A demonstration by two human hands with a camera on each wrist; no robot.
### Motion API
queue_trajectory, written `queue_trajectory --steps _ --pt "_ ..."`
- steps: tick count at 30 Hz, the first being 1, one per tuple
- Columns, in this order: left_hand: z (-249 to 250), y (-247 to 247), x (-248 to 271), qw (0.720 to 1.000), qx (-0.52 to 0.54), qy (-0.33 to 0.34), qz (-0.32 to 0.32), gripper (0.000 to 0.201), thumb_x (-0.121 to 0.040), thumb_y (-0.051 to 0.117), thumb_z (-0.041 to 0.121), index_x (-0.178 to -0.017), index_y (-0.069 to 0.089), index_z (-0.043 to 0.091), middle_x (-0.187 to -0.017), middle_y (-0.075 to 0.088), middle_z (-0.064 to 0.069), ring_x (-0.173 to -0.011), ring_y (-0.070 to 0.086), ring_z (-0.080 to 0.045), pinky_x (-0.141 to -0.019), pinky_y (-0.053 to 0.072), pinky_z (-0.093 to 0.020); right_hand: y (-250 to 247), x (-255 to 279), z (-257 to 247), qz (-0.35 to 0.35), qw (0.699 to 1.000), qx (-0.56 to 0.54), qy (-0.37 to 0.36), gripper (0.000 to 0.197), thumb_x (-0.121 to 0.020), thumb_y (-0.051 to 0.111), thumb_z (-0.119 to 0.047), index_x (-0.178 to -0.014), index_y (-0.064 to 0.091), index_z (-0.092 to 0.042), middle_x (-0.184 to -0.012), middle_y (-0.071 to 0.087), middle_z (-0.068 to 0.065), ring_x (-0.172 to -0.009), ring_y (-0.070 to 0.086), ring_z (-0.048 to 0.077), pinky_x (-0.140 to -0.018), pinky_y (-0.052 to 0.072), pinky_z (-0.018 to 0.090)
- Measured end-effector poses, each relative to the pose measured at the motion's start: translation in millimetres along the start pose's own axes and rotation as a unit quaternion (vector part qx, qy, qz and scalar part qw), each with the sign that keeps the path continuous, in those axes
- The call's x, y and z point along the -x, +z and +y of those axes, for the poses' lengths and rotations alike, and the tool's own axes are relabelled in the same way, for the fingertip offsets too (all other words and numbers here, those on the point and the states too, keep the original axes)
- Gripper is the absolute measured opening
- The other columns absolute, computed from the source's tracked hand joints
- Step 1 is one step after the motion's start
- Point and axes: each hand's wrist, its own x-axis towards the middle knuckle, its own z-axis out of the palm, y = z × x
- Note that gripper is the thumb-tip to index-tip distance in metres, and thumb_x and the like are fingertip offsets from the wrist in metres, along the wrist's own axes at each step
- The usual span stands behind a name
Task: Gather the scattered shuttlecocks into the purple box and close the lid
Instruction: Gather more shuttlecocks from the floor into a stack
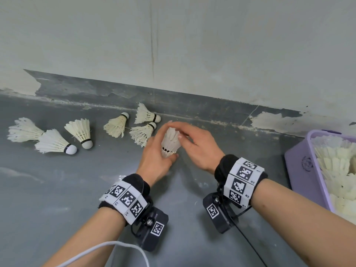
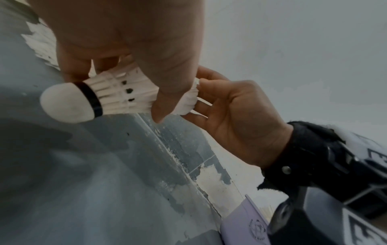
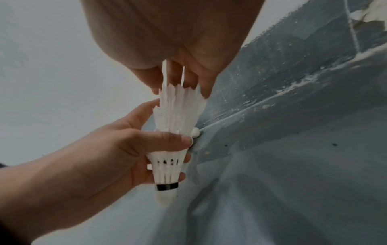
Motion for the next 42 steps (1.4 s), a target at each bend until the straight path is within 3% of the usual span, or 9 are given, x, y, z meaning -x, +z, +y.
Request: queue_trajectory --steps 2,6,10,17,22,27,33,37,42 --pt "-3.3 -10.9 1.2 1.0 0.01 -0.012 0.023 0.085 -0.076 0.074 0.018 -0.139 0.027 0.051 -0.128 0.051 -0.001 -0.115 0.051 -0.018 -0.099 0.044 -0.037 4.8 -7.2 0.0 0.072 0.997 -0.007 -0.016 0.035 -0.096 0.045 -0.011 -0.124 0.06 -0.026 -0.115 0.06 -0.008 -0.107 0.054 0.005 -0.096 0.04 0.017" --pt "-11.5 -39.8 4.8 0.994 0.058 -0.022 0.093 0.084 -0.074 0.075 0.016 -0.137 0.031 0.051 -0.132 0.05 0.006 -0.12 0.048 -0.012 -0.105 0.04 -0.036 18.2 -30.2 1.4 0.158 0.985 -0.009 0.073 0.04 -0.091 0.042 -0.002 -0.113 0.064 -0.026 -0.109 0.055 -0.004 -0.103 0.054 0.011 -0.097 0.043 0.028" --pt "-28.9 -68.0 8.7 0.989 0.059 -0.025 0.134 0.084 -0.074 0.075 0.016 -0.139 0.032 0.047 -0.132 0.05 0.004 -0.121 0.048 -0.012 -0.105 0.039 -0.033 34.0 -46.9 -3.6 0.034 0.996 0.076 0.023 0.048 -0.086 0.046 0.003 -0.122 0.06 -0.025 -0.121 0.046 -0.003 -0.113 0.048 0.012 -0.093 0.03 0.007" --pt "-53.7 -93.4 11.7 0.988 0.032 -0.05 0.145 0.085 -0.067 0.077 0.004 -0.128 0.037 0.046 -0.121 0.049 -0.005 -0.106 0.053 -0.018 -0.094 0.049 -0.04 87.7 -70.4 -16.9 -0.116 0.979 0.139 0.096 0.051 -0.092 0.059 -0.029 -0.14 0.042 -0.03 -0.148 0.029 0.006 -0.132 0.038 0.022 -0.108 0.024 0.022" --pt "-55.0 -92.6 14.1 0.99 0.031 -0.034 0.136 0.086 -0.064 0.081 0.007 -0.115 0.032 0.055 -0.119 0.05 -0.005 -0.105 0.055 -0.023 -0.092 0.05 -0.044 75.4 -73.0 -16.1 0.04 0.988 0.117 0.095 0.024 -0.097 0.048 -0.02 -0.114 0.066 -0.015 -0.116 0.062 0.006 -0.107 0.058 0.021 -0.086 0.034 0.015" --pt "-54.3 -92.5 15.1 0.991 0.043 -0.032 0.121 0.084 -0.066 0.081 0.003 -0.114 0.024 0.041 -0.113 0.052 -0.003 -0.098 0.058 -0.022 -0.085 0.051 -0.036 49.0 -74.7 -33.3 0.191 0.972 -0.008 0.135 0.02 -0.096 0.053 -0.028 -0.107 0.065 -0.018 -0.092 0.063 -0.004 -0.087 0.058 0.013 -0.078 0.04 0.019" --pt "-48.9 -82.9 12.1 0.993 0.039 -0.046 0.106 0.085 -0.069 0.079 0.004 -0.127 0.019 0.021 -0.114 0.053 0.0 -0.094 0.06 -0.02 -0.076 0.045 -0.023 66.3 -76.3 -52.5 0.088 0.991 -0.026 0.1 0.011 -0.09 0.054 -0.016 -0.086 0.063 -0.02 -0.07 0.057 -0.012 -0.063 0.051 0.004 -0.052 0.036 0.006" --pt "-46.9 -91.6 15.1 0.997 0.007 -0.013 0.078 0.094 -0.069 0.076 0.003 -0.139 0.017 0.027 -0.1 0.052 0.012 -0.087 0.061 -0.018 -0.075 0.047 -0.025 69.7 -78.9 -58.3 0.078 0.994 -0.009 0.08 0.012 -0.088 0.052 -0.011 -0.085 0.063 -0.016 -0.069 0.056 -0.009 -0.063 0.049 0.007 -0.051 0.033 0.007" --pt "-46.5 -102.5 12.7 0.996 -0.079 0.036 0.034 0.109 -0.068 0.066 -0.001 -0.145 0.005 0.048 -0.121 0.047 -0.006 -0.105 0.052 -0.029 -0.093 0.046 -0.041 87.1 -80.8 -69.5 -0.084 0.99 0.079 0.076 0.032 -0.091 0.046 -0.012 -0.121 0.052 -0.02 -0.096 0.053 -0.003 -0.084 0.05 0.014 -0.061 0.035 0.016"
